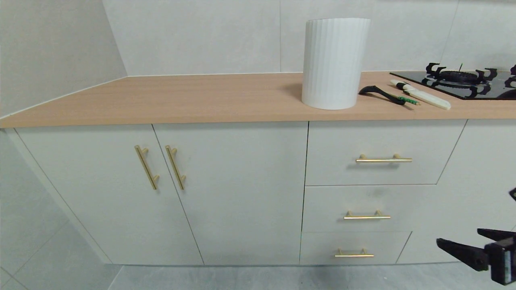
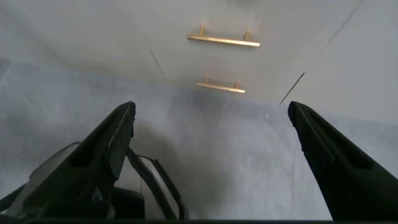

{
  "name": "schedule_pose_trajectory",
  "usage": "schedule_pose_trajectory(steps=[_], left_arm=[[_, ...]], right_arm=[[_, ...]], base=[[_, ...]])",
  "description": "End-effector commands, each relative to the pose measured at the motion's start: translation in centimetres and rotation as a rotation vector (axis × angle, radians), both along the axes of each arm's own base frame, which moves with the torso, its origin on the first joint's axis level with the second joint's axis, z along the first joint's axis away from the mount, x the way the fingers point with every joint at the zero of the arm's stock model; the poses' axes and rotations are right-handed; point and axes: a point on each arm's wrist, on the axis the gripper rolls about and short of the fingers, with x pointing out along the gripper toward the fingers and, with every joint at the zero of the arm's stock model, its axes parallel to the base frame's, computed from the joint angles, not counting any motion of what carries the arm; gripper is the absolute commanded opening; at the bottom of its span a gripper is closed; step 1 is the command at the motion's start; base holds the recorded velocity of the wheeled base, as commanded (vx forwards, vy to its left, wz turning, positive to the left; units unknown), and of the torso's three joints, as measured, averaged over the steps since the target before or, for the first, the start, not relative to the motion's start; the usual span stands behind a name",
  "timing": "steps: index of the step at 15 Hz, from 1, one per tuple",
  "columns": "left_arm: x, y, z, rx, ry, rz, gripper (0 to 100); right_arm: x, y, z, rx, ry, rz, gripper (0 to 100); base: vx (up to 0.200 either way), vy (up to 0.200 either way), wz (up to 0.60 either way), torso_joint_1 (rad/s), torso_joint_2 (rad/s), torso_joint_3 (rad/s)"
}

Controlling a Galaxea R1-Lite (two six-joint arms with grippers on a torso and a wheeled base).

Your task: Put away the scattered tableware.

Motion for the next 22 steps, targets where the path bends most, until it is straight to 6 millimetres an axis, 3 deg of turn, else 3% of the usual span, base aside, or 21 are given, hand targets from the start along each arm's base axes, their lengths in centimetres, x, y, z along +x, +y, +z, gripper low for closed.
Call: schedule_pose_trajectory(steps=[1, 2, 4, 8, 10, 12, 16, 22], left_arm=[[0.0, 0.0, 0.0, 0.000, 0.002, 0.000, 100], [0.0, 0.0, 0.0, 0.001, 0.002, 0.000, 100], [0.0, 0.0, 0.0, 0.000, 0.002, 0.000, 100], [0.0, 0.0, 0.0, 0.000, 0.002, 0.000, 100], [0.0, 0.0, 0.0, 0.001, 0.002, 0.000, 100], [0.0, 0.0, 0.0, 0.000, 0.002, 0.000, 100], [0.0, 0.0, 0.0, 0.001, 0.002, 0.000, 100], [0.0, 0.0, 0.0, 0.000, 0.002, 0.000, 100]], right_arm=[[5.4, 0.9, -2.3, -0.022, 0.122, 0.001, 100], [7.7, 1.2, -3.4, -0.026, 0.137, -0.001, 100], [10.2, 1.6, -4.5, -0.027, 0.151, -0.002, 100], [14.9, 3.1, -8.8, -0.049, 0.188, 0.008, 100], [16.0, 3.4, -11.6, -0.085, 0.215, -0.024, 100], [16.8, 3.5, -12.9, -0.092, 0.185, -0.047, 100], [17.3, 3.5, -13.7, -0.089, 0.151, -0.062, 100], [19.4, 3.5, -16.7, -0.084, 0.022, -0.159, 100]], base=[[0.000, 0.000, 0.00, 0.000, 0.00, 0.000], [0.000, 0.000, 0.00, 0.000, 0.00, 0.000], [0.000, 0.000, 0.00, 0.000, 0.00, 0.000], [0.000, 0.000, 0.00, 0.000, 0.00, 0.000], [0.000, 0.000, 0.00, 0.000, 0.00, 0.000], [0.000, 0.000, 0.00, 0.000, 0.00, 0.000], [0.000, 0.000, 0.00, 0.000, 0.00, 0.000], [0.000, 0.000, 0.00, 0.000, 0.00, 0.000]])
